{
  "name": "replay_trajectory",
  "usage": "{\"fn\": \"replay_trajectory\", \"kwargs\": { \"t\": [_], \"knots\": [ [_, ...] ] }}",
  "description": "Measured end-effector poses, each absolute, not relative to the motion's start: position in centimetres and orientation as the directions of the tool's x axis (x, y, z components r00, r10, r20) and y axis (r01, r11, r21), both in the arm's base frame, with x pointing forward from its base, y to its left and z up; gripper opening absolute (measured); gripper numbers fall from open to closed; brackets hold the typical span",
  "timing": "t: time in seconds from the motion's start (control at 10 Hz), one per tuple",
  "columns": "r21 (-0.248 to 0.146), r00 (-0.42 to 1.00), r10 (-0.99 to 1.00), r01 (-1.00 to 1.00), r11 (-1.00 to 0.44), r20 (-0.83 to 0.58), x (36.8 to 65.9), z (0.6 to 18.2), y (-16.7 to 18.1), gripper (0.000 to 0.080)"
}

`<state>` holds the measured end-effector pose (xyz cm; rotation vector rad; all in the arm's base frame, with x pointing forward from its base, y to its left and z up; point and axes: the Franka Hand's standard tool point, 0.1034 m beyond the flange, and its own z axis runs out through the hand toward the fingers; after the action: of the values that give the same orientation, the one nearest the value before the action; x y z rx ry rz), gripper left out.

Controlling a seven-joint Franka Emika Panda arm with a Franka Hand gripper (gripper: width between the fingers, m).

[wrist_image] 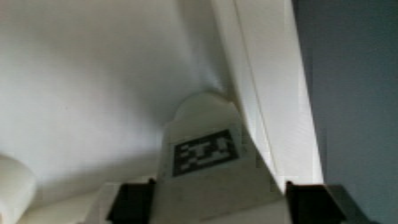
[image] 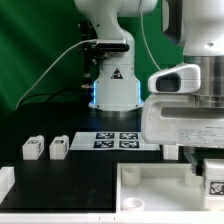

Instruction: Assemble one leg

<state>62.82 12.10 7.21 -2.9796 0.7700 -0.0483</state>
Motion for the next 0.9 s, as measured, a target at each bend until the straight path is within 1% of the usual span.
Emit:
{"fn": "replay_trajectory", "kwargs": {
  "t": [0.2, 0.3, 0.4, 0.5, 0.6, 0.7, 0.8, 0.9],
  "knots": [
    [-0.072, 0.739, -0.673, -0.672, -0.737, -0.007, 62.90, 7.25, 11.98, 0.0292],
    [-0.064, 0.648, -0.761, -0.761, -0.646, -0.021, 63.05, 7.31, 11.90, 0.0292],
    [-0.053, 0.483, -0.875, -0.875, -0.481, -0.034, 63.03, 7.27, 12.16, 0.0292],
    [-0.044, 0.333, -0.942, -0.943, -0.331, -0.037, 63.03, 7.25, 12.26, 0.0292],
    [-0.041, 0.114, -0.992, -0.993, -0.112, -0.051, 63.10, 7.24, 12.25, 0.0292],
    [-0.036, -0.107, -0.991, -0.993, 0.110, -0.077, 63.22, 7.20, 12.18, 0.0293],
    [-0.036, -0.239, -0.966, -0.969, 0.243, -0.095, 63.25, 7.16, 12.10, 0.0293],
    [-0.030, -0.316, -0.944, -0.947, 0.320, -0.098, 63.27, 7.20, 12.06, 0.0293]
  ]
}}
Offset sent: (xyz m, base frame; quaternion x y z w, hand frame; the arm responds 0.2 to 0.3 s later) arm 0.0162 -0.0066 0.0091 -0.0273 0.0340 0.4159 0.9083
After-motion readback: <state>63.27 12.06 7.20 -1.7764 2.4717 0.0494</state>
